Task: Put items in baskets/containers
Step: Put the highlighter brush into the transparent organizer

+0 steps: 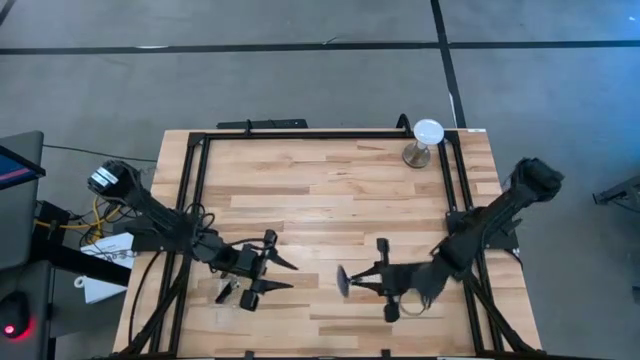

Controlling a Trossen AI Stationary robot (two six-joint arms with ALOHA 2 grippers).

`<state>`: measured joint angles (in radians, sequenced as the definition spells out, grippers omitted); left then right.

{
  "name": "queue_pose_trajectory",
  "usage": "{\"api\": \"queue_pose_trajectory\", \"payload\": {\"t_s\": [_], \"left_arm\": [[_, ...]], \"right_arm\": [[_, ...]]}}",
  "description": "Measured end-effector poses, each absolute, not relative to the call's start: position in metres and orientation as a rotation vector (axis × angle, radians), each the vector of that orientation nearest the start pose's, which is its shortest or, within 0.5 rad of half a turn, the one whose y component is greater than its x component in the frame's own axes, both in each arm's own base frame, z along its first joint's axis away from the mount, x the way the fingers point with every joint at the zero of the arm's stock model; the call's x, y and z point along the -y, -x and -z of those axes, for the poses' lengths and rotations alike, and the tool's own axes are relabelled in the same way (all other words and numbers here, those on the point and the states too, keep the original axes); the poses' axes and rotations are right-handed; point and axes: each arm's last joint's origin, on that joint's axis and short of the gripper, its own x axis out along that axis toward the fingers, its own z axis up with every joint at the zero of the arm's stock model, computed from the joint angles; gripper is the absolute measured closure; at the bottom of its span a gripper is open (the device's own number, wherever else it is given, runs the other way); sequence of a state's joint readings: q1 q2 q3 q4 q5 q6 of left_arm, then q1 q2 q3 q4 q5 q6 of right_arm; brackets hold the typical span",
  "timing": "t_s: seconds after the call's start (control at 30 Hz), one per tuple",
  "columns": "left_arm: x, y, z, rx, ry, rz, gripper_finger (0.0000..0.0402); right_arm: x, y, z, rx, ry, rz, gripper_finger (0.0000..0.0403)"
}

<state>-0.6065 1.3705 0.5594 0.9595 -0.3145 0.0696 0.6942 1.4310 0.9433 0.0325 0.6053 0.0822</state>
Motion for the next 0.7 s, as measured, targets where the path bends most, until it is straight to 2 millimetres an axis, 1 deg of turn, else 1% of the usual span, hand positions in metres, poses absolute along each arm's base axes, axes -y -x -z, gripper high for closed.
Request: {"api": "queue_pose_trajectory", "payload": {"t_s": [0.1,0.17,0.27,0.37,0.47,0.53,0.63,0.7], "left_arm": [[0.147,-0.241,-0.23,0.164,0.008,0.26,0.022],[0.147,-0.247,-0.224,0.183,0.017,0.247,0.022],[0.15,-0.259,-0.218,0.197,0.017,0.236,0.022],[0.152,-0.273,-0.215,0.194,0.011,0.223,0.022],[0.157,-0.288,-0.212,0.187,0.002,0.24,0.0215],[0.161,-0.297,-0.211,0.192,0.001,0.257,0.0205],[0.166,-0.304,-0.208,0.187,-0.041,0.259,0.0183],[0.166,-0.305,-0.205,0.174,-0.072,0.236,0.0164]], "right_arm": [[-0.168,-0.245,-0.256,-0.156,0.156,-0.217,0.0368],[-0.156,-0.244,-0.248,-0.063,0.139,-0.29,0.0366],[-0.142,-0.248,-0.235,0.017,0.131,-0.426,0.0368],[-0.136,-0.256,-0.221,0.029,0.121,-0.521,0.0368],[-0.135,-0.264,-0.206,0.014,0.113,-0.51,0.0363],[-0.134,-0.269,-0.197,-0.001,0.112,-0.45,0.0361],[-0.133,-0.274,-0.189,-0.006,0.091,-0.345,0.0363],[-0.133,-0.275,-0.186,-0.015,0.088,-0.306,0.0365]]}}
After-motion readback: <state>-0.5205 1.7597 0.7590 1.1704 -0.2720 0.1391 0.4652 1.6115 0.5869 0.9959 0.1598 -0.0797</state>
